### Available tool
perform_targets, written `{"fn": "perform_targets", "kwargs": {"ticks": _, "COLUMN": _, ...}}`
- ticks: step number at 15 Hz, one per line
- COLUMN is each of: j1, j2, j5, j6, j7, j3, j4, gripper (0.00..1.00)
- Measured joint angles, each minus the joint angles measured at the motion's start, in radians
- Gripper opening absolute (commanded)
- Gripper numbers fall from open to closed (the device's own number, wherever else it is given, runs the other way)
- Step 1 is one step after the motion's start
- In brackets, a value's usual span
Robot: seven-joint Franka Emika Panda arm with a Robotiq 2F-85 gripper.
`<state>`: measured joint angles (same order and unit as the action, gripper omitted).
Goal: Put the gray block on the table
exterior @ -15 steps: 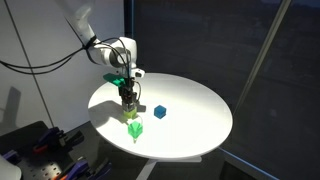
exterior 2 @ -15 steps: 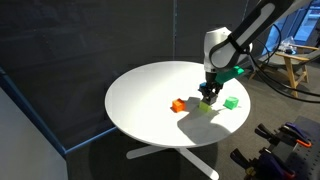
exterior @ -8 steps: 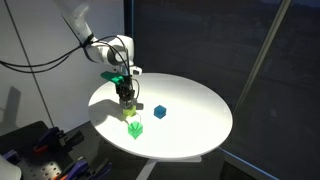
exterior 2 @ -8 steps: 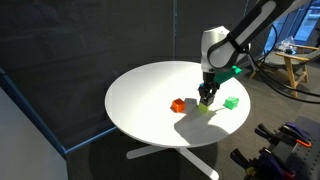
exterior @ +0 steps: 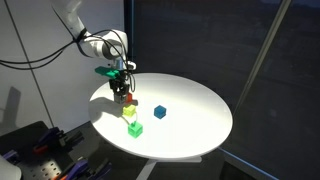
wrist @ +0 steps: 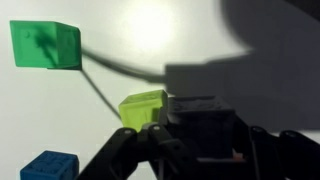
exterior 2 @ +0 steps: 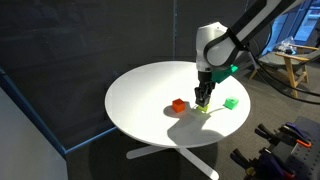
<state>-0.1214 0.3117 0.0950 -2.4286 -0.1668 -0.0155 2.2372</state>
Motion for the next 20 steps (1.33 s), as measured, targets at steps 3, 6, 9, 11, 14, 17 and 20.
{"fn": "perform_targets", "kwargs": {"ticks": 3, "j1": -0.014, "j2": 0.0, "j5": 0.0, "j6": 0.001, "j7": 0.03, "j3": -0.022, "j4": 0.0, "gripper": 0.31}}
{"fn": "perform_targets", "kwargs": {"ticks": 6, "j1": -0.029, "j2": 0.002, "j5": 0.0, "j6": 0.001, "j7": 0.056, "j3": -0.042, "j4": 0.0, "gripper": 0.31}}
{"fn": "perform_targets", "kwargs": {"ticks": 9, "j1": -0.043, "j2": 0.012, "j5": 0.009, "j6": 0.001, "j7": 0.072, "j3": -0.053, "j4": 0.0, "gripper": 0.31}}
{"fn": "perform_targets", "kwargs": {"ticks": 11, "j1": -0.049, "j2": 0.024, "j5": 0.02, "j6": 0.0, "j7": 0.079, "j3": -0.057, "j4": 0.0, "gripper": 0.31}}
{"fn": "perform_targets", "kwargs": {"ticks": 14, "j1": -0.052, "j2": 0.045, "j5": 0.037, "j6": 0.0, "j7": 0.091, "j3": -0.059, "j4": -0.001, "gripper": 0.31}}
{"fn": "perform_targets", "kwargs": {"ticks": 17, "j1": -0.054, "j2": 0.065, "j5": 0.058, "j6": 0.0, "j7": 0.095, "j3": -0.059, "j4": -0.005, "gripper": 0.31}}
{"fn": "perform_targets", "kwargs": {"ticks": 20, "j1": -0.056, "j2": 0.081, "j5": 0.076, "j6": 0.0, "j7": 0.095, "j3": -0.059, "j4": -0.012, "gripper": 0.31}}
